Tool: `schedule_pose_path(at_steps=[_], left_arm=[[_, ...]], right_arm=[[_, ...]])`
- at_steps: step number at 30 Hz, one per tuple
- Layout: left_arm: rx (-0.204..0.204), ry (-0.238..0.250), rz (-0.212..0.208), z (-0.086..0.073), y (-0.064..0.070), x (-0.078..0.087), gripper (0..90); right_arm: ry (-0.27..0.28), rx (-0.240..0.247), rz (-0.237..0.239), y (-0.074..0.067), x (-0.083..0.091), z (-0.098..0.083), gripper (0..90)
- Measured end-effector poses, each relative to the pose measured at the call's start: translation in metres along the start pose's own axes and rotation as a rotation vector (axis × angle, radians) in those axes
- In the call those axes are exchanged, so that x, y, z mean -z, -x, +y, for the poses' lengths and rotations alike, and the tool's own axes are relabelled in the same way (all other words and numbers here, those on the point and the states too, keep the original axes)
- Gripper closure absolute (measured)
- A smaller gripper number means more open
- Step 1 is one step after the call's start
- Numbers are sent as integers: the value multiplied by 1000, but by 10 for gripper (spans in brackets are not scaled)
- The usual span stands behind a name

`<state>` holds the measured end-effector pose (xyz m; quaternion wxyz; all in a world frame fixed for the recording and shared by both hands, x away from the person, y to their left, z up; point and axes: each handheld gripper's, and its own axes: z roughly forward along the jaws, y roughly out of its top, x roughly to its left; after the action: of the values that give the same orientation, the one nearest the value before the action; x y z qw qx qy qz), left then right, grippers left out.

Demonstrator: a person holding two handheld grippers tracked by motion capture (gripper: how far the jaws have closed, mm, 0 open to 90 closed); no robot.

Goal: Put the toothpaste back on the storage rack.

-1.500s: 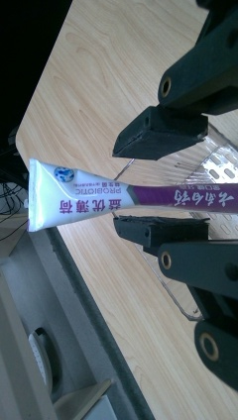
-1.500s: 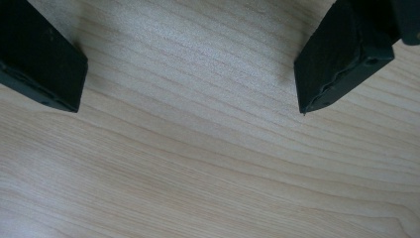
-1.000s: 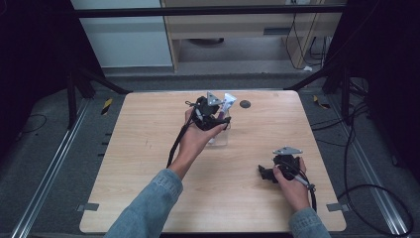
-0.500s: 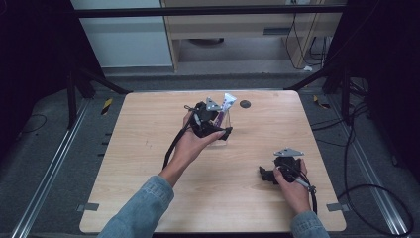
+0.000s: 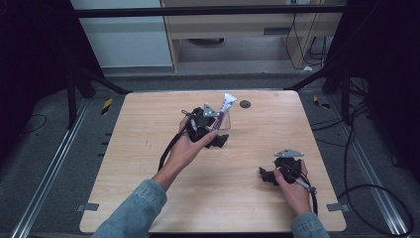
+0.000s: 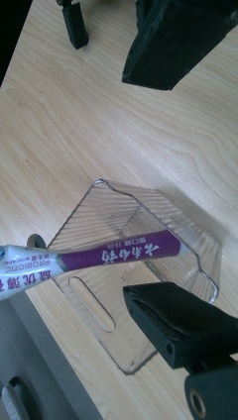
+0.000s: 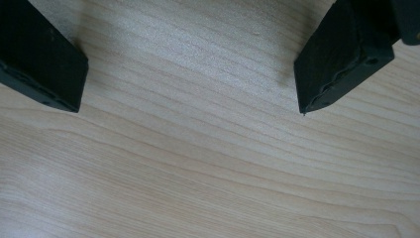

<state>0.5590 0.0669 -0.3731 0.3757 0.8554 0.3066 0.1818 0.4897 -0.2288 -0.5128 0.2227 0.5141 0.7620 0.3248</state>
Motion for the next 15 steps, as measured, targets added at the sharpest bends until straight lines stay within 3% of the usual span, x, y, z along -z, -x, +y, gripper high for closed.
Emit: schedule_pose_path(at_steps=[10, 15], left_arm=[[-18, -21, 15, -18, -8, 19, 38], [-15, -44, 56, -36, -17, 29, 39]], right_arm=[[0, 0, 0, 0, 0, 0, 5], [-1, 1, 0, 0, 0, 0, 5]])
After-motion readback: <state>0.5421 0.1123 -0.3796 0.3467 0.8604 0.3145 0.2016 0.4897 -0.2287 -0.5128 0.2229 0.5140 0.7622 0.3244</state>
